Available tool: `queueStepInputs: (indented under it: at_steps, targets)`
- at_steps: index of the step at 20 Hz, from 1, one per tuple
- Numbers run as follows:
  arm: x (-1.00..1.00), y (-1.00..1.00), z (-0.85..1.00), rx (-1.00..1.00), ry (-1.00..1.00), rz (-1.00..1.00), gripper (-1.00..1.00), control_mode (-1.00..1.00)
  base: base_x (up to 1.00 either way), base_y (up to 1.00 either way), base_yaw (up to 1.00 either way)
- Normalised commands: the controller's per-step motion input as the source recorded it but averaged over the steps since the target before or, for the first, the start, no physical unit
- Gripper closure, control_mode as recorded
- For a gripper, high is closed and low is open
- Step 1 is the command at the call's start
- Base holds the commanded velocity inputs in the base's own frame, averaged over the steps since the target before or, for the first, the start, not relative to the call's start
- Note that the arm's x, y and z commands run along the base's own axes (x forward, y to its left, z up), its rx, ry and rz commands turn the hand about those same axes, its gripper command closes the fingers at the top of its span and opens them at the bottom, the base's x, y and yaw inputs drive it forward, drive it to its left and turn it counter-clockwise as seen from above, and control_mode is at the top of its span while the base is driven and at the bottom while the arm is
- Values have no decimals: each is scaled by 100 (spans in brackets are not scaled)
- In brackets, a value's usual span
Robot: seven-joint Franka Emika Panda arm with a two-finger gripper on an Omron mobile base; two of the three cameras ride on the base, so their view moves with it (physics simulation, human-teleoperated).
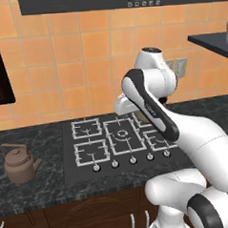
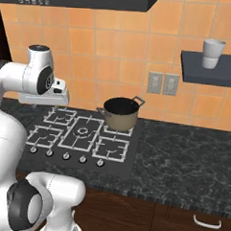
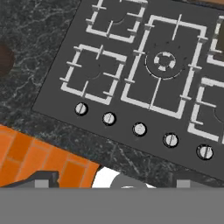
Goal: Pick the kettle from the counter and place it on a stove burner. Then turn the burner on.
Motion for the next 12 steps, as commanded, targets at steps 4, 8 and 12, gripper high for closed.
queueStepInputs:
  at_steps: [4,8,12]
  targets:
    - [5,100,0,0,14,44,-100,-100,0,0,0]
    - [37,92,0,0,6,38,-100,-100,0,0,0]
    - [27,79,-3,-1,0,47,-100,-100,0,0,0]
